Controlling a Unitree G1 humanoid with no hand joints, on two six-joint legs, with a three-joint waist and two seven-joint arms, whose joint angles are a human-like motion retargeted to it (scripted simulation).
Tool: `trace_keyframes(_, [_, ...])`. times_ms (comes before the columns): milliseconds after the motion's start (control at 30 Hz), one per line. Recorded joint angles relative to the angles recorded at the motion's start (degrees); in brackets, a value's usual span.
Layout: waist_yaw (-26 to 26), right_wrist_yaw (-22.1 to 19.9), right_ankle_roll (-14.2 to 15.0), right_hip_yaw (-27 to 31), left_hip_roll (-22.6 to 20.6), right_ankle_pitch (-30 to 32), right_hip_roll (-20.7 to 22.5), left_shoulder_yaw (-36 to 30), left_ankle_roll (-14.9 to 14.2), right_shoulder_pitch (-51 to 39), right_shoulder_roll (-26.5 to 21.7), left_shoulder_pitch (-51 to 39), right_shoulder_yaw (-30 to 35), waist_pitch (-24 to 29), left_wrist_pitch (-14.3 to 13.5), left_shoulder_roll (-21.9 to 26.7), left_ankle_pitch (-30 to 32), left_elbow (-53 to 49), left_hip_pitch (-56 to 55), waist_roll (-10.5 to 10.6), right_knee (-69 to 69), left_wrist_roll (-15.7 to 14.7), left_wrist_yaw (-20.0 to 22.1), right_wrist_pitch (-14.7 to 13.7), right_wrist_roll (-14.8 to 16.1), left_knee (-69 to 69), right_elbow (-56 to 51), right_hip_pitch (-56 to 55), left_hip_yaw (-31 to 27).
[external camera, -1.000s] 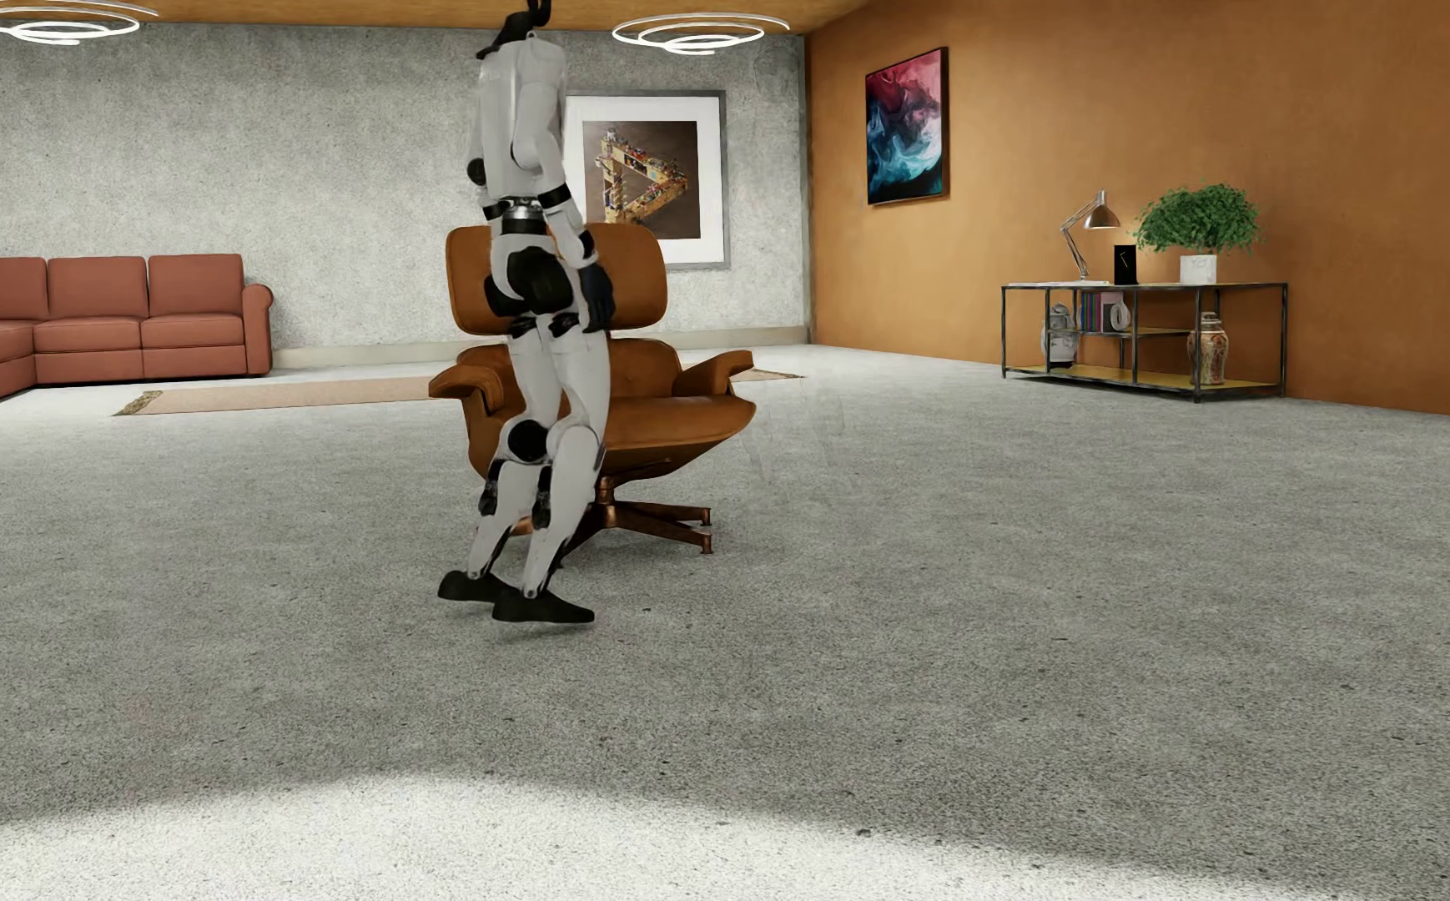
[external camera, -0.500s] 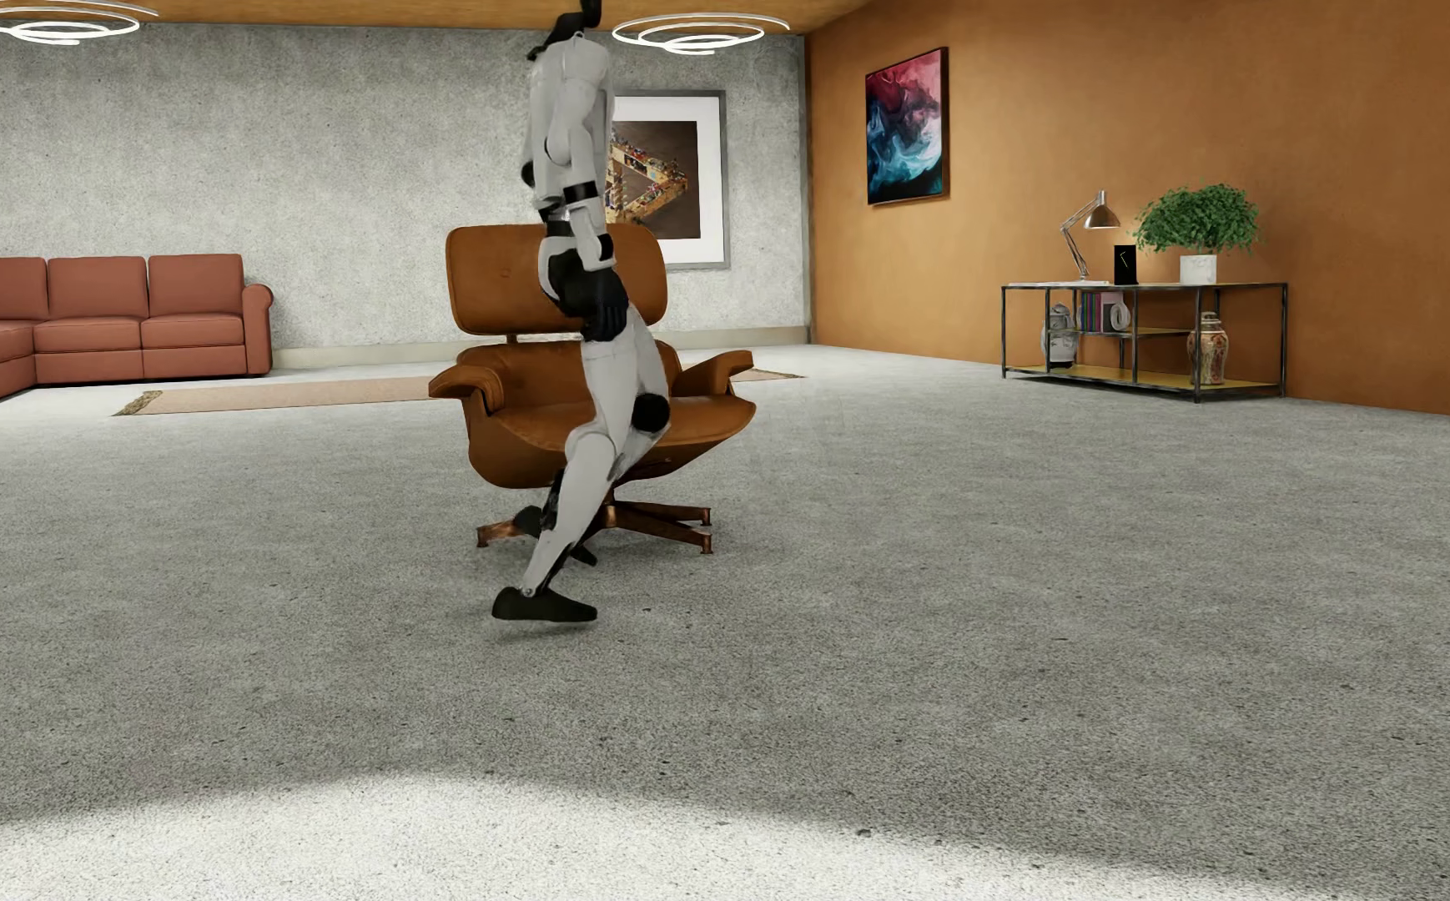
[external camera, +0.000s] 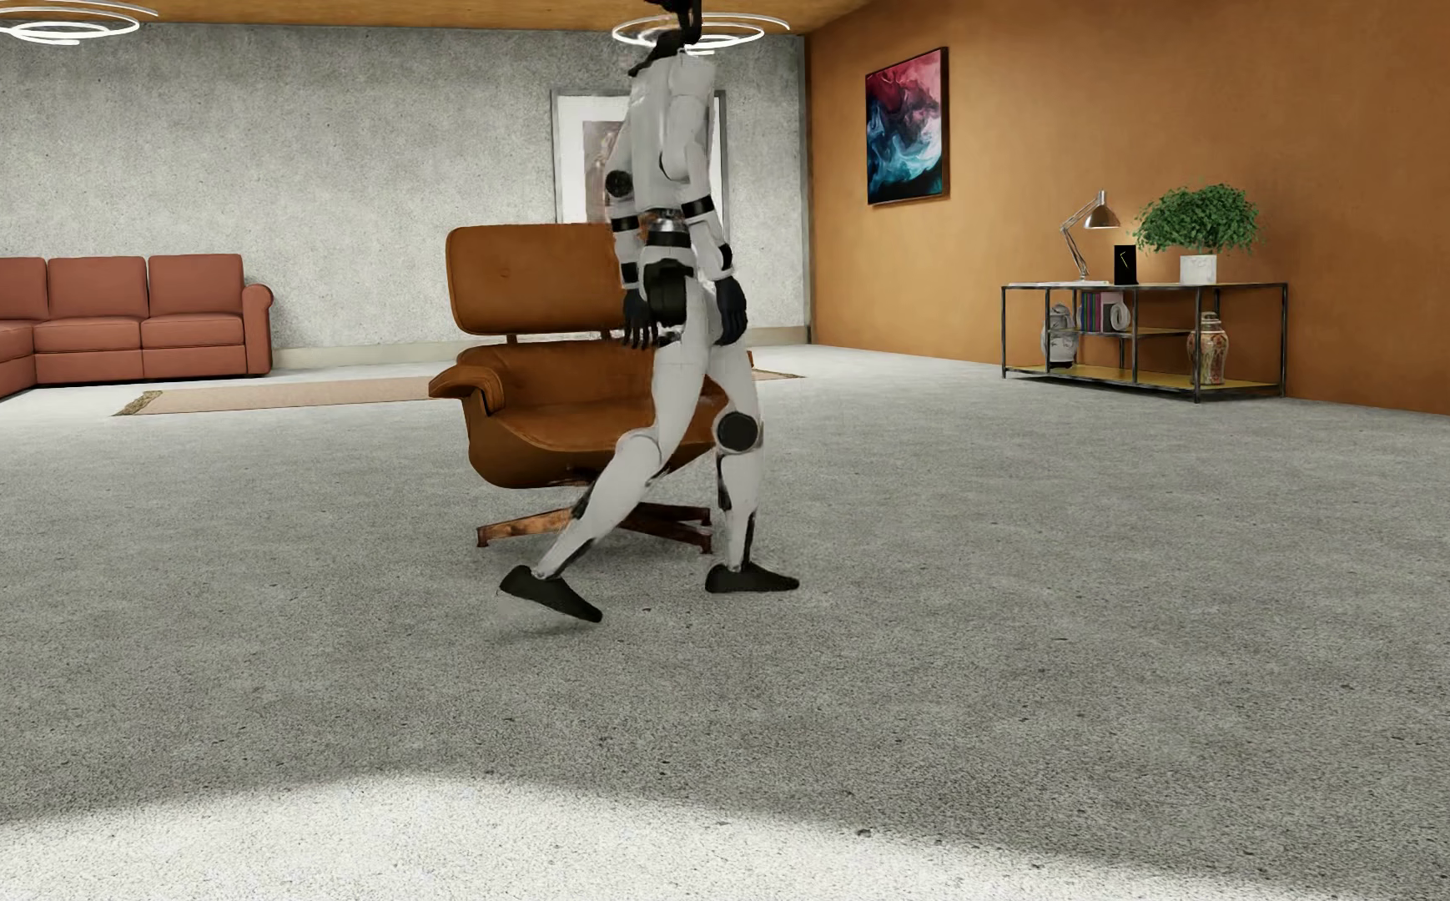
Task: Circle the armchair
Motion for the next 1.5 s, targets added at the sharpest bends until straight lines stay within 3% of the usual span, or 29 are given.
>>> trace_keyframes(67, [-3.08, 0.0, 0.0, 0.0, -1.91, 5.16, -1.56, -1.48, 0.0, 1.52, 1.88, -0.13, -1.4, -0.76, 0.0, -0.24, 3.69, 2.4, -0.18, -1.14, 2.16, 0.0, 0.0, 0.0, 0.0, 3.26, -0.05, 1.29, 0.0])
trace_keyframes(133, [-5.11, 0.0, 0.0, 0.0, -4.54, 13.4, -3.39, -3.03, 0.0, 3.05, 3.49, -2.37, -1.61, -0.45, 0.0, 0.13, 1.18, 3.67, 1.02, -2.84, 10.31, 0.0, 0.0, 0.0, 0.0, 6.94, 1.74, -1.73, 0.0])
trace_keyframes(167, [-3.9, 0.0, 0.0, 0.0, -6.59, 15.01, -4.9, 3.7, 0.0, 4.25, 4.32, -2.84, -3.27, -1.07, 0.0, 0.65, -1.54, 1.0, 2.02, -4.4, 17.98, 0.0, 0.0, 0.0, 0.0, 6.92, 1.88, -6.92, 0.0])
trace_keyframes(200, [-2.49, 0.0, 0.0, 0.0, -7.57, 14.35, -5.31, 5.13, 0.0, 4.38, 3.48, -3.65, -1.8, -0.71, 0.0, 1.2, -4.15, -3.07, 4.46, -4.78, 26.64, 0.0, 0.0, 0.0, 0.0, 6.6, 0.98, -11.75, 0.0])
trace_keyframes(267, [-3.08, 0.0, 0.0, 0.0, -9.45, 12.78, -6.63, 7.14, 0.0, 2.95, 0.88, -4.7, 0.28, 0.4, 0.0, 1.9, -6.96, -12.86, 10.97, -4.16, 39.59, 0.0, 0.0, 0.0, 0.0, 4.99, -0.72, -18.68, 0.0])
trace_keyframes(333, [-7.14, 0.0, 0.0, 0.0, -10.62, 16.86, -7.57, 9.31, 0.0, 1.76, -0.94, -5.98, -2.96, 0.33, 0.0, 1.73, -7.9, -20.04, 15.43, -2.26, 42.94, 0.0, 0.0, 0.0, 0.0, 4.58, -0.41, -24.37, 0.0])
trace_keyframes(433, [-10.11, 0.0, 0.0, 0.0, -11.41, 28.79, -6.69, 10.46, 0.0, 0.73, -2.85, -8.56, -10.84, 1.13, 0.0, 1.25, -9.87, -26.31, 21.07, 0.08, 32.63, 0.0, 0.0, 0.0, 0.0, 4.38, 0.74, -32.0, 0.0])
trace_keyframes(467, [-10.43, 0.0, 0.0, 0.0, -11.35, 30.06, -6.09, 10.32, 0.0, 0.3, -3.49, -8.93, -11.69, 1.46, 0.0, 1.28, -10.7, -27.83, 23.07, 0.52, 26.91, 0.0, 0.0, 0.0, 0.0, 4.16, 0.93, -33.71, 0.0])
trace_keyframes(567, [-12.3, 0.0, 0.0, 0.0, -10.1, 22.18, -4.84, 8.56, 0.0, -0.34, -4.49, -8.16, -10.18, 1.85, 0.0, 1.97, -13.06, -28.49, 28.68, 1.15, 9.47, 0.0, 0.0, 0.0, 0.0, 3.47, 1.06, -35.32, 0.0])
trace_keyframes(667, [-15.04, 0.0, 0.0, 0.0, -8.21, 10.79, -4.22, 6.1, 0.0, 1.3, -3.49, -6.6, -9.71, 1.54, 0.0, 1.48, -15.08, -18.7, 32.44, 1.77, -2.07, 0.0, 0.0, 0.0, 0.0, 3.84, 0.97, -32.85, 0.0])
trace_keyframes(767, [-16.0, 0.0, 0.0, 0.0, -6.15, 11.47, -2.82, 5.11, 0.0, 3.92, -0.95, -3.95, -8.48, 0.26, 0.0, 0.91, -14.36, -4.43, 34.28, 1.7, -0.38, 0.0, 0.0, 0.0, 0.0, 5.39, 2.53, -31.41, 0.0])
trace_keyframes(833, [-13.83, 0.0, 0.0, 0.0, -4.86, 14.94, -1.39, 5.96, 0.0, 4.84, 1.04, -1.45, -5.41, -0.73, 0.0, 0.77, -7.3, 3.04, 33.52, 1.97, 3.98, 0.0, 0.0, 0.0, 0.0, 8.22, 5.62, -32.1, 0.0])
trace_keyframes(867, [-12.45, 0.0, 0.0, 0.0, -4.2, 14.86, -0.85, 6.54, 0.0, 4.98, 1.79, -0.06, -3.22, -1.11, 0.0, 0.77, -0.69, 5.23, 31.59, 2.27, 4.44, 0.0, 0.0, 0.0, 0.0, 11.7, 7.07, -31.31, 0.0])
trace_keyframes(933, [-10.85, 0.0, 0.0, 0.0, -2.53, 13.42, -0.09, 6.05, 0.0, 5.59, 2.21, 1.91, -0.26, -1.68, 0.0, 1.18, 9.64, 6.21, 22.59, 3.16, 1.97, 0.0, 0.0, 0.0, 0.0, 26.09, 7.34, -27.57, 0.0])
trace_keyframes(967, [-9.91, 0.0, 0.0, 0.0, -1.76, 12.71, 0.17, 5.55, 0.0, 6.18, 1.78, 2.25, -0.03, -1.56, 0.0, 1.47, 7.35, 5.18, 17.01, 3.69, 0.57, 0.0, 0.0, 0.0, 0.0, 36.21, 5.99, -25.45, 0.0])
trace_keyframes(1067, [-5.03, 0.0, 0.0, 0.0, -0.81, 10.49, -0.11, 5.85, 0.0, 6.32, -0.84, 1.52, 0.02, 0.13, 0.0, 1.52, -11.13, -0.1, 4.38, 3.52, -1.32, 0.0, 0.0, 0.0, 0.0, 64.37, 3.64, -19.67, 0.0])
trace_keyframes(1167, [-1.09, 0.0, 0.0, 0.0, -1.11, 7.2, -1.5, 8.36, 0.0, 3.74, -3.34, 0.26, 0.02, 1.11, 0.0, 0.37, -13.94, -4.62, -3.32, 1.71, -2.39, 0.0, 0.0, 0.0, 0.0, 55.38, 7.52, -14.16, 0.0])
trace_keyframes(1267, [0.5, 0.0, 0.0, 0.0, -0.68, 4.46, -1.99, 8.94, 0.0, 2.13, -5.84, -0.77, -3.36, 1.32, 0.0, -0.45, -13.5, -8.23, -7.47, -0.18, -2.22, 0.0, 0.0, 0.0, 0.0, 61.23, 9.28, -10.6, 0.0])
trace_keyframes(1433, [0.29, 0.0, 0.0, 0.0, 0.21, -2.86, -0.64, 8.01, 0.0, -1.08, -7.96, -2.05, -7.73, 1.47, 0.0, 0.03, -4.71, -7.41, -4.72, -2.09, -2.35, 0.0, 0.0, 0.0, 0.0, 19.08, 8.89, -3.84, 0.0])
trace_keyframes(1500, [0.55, 0.0, 0.0, 0.0, 0.41, -4.6, 0.03, 7.49, 0.0, -2.29, -7.66, -2.45, -8.76, 0.73, 0.0, 0.57, -3.85, -5.2, -2.53, -2.5, -2.15, 0.0, 0.0, 0.0, 0.0, 5.39, 8.17, -2.43, 0.0])
